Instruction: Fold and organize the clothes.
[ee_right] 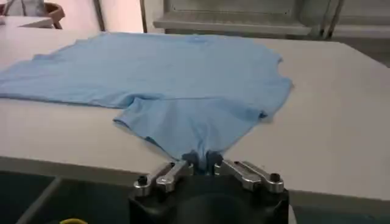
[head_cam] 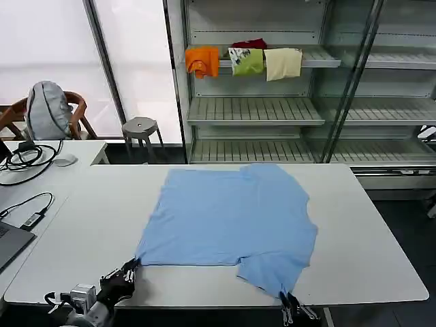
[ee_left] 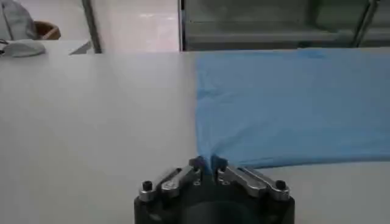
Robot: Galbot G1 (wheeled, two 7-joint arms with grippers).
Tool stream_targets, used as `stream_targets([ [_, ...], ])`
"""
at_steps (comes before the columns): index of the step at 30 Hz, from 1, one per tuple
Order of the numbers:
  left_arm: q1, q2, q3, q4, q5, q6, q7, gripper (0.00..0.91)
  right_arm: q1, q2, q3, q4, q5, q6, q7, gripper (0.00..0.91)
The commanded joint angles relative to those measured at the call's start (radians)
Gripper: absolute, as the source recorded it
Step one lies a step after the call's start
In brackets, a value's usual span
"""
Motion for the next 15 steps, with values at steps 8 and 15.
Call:
stream_targets([
  [8, -0.190, 0.008, 0.018, 0.010, -0.050, -0.031, 0.030, 0.010, 0.255, -0.032, 0.025, -0.019, 0.081, 0.014, 0.012, 0.000],
  [15, -0.314, 0.014, 0.014, 0.085, -0.154, -0.025, 0.039, 0.010, 0.459, -0.063, 0.024, -0.088, 0.177, -0.047, 0.018, 0.000],
])
